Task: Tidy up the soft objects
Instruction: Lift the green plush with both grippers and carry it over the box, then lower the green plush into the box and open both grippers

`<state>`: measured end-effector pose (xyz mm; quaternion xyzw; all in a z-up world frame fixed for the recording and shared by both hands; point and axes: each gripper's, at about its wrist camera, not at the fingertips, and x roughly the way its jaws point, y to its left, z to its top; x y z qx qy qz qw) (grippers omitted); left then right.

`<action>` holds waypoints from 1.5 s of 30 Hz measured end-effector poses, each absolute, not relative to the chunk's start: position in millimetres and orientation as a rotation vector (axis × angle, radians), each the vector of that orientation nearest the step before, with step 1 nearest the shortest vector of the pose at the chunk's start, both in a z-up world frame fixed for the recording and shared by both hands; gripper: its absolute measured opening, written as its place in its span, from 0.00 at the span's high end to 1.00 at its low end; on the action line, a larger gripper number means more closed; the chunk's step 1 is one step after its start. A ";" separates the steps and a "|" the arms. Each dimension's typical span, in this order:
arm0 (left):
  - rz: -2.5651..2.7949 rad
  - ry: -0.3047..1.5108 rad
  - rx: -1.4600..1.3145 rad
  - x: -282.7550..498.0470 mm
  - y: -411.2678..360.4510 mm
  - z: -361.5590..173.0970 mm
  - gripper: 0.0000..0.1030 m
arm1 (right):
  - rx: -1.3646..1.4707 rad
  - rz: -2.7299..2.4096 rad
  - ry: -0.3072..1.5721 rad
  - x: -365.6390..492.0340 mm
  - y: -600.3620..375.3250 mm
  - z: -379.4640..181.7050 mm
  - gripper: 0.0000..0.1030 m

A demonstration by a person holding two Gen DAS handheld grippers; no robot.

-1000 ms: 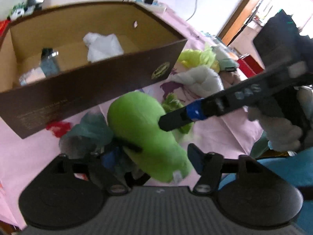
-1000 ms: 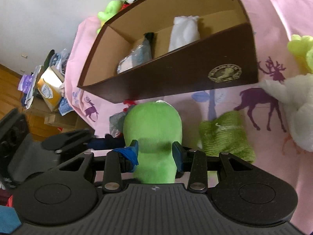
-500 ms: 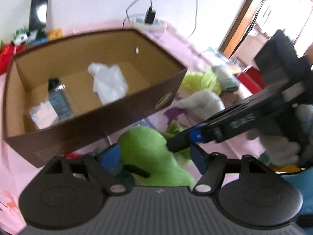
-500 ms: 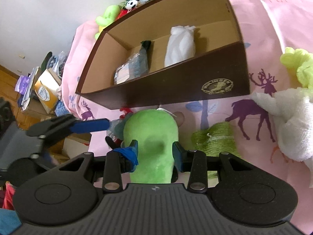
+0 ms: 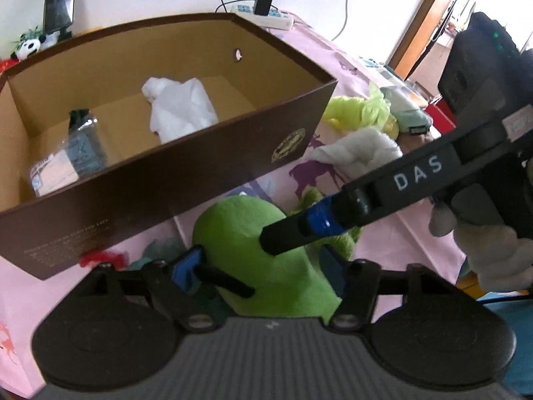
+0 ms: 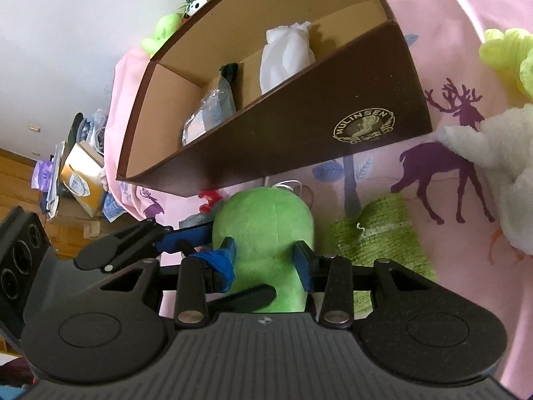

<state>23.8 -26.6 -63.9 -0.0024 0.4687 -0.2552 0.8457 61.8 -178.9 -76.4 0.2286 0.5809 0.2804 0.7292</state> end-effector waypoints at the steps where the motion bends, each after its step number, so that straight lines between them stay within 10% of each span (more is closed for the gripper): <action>1: -0.542 0.985 -0.010 24.2 -26.7 -61.2 0.43 | 0.510 0.623 1.281 61.0 -181.0 -75.4 0.78; 28: -0.515 0.455 0.062 32.7 5.1 74.7 0.45 | 0.445 0.781 0.761 100.6 -168.4 58.1 0.78; 45: -0.351 0.754 -0.046 148.5 37.2 -17.9 0.45 | 0.405 0.661 0.989 188.0 -109.3 -31.9 0.78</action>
